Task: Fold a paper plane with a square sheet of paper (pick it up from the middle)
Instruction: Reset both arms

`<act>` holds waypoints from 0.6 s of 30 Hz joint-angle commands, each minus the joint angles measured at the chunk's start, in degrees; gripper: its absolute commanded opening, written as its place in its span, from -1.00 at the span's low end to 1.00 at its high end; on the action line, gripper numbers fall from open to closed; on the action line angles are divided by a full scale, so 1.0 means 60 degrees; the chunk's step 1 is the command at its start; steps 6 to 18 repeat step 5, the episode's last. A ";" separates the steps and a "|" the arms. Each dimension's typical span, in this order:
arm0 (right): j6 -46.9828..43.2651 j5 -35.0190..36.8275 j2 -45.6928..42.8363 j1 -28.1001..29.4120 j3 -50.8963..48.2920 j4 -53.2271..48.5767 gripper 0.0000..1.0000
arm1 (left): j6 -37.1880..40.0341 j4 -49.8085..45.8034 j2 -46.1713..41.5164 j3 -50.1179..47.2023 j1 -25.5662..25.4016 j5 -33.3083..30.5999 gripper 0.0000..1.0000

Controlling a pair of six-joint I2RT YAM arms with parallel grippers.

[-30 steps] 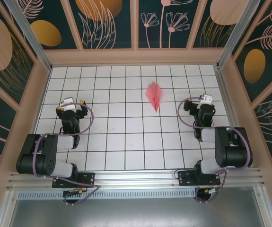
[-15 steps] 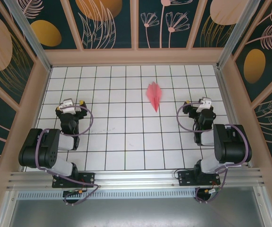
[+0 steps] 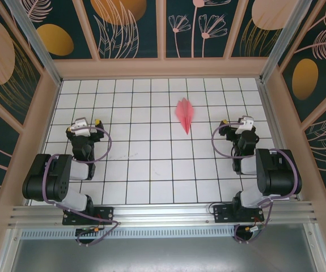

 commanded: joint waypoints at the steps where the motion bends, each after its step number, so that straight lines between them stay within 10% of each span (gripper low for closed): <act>1: -0.0132 -0.0210 0.0094 -0.0087 -0.0081 0.0547 0.97 | -0.0063 0.0207 0.0088 0.0075 0.0051 0.0109 0.97; 18: -0.0305 -0.0623 0.0142 -0.0080 -0.0230 0.0880 0.98 | -0.0054 0.0312 0.0068 -0.0002 0.0052 0.0126 0.97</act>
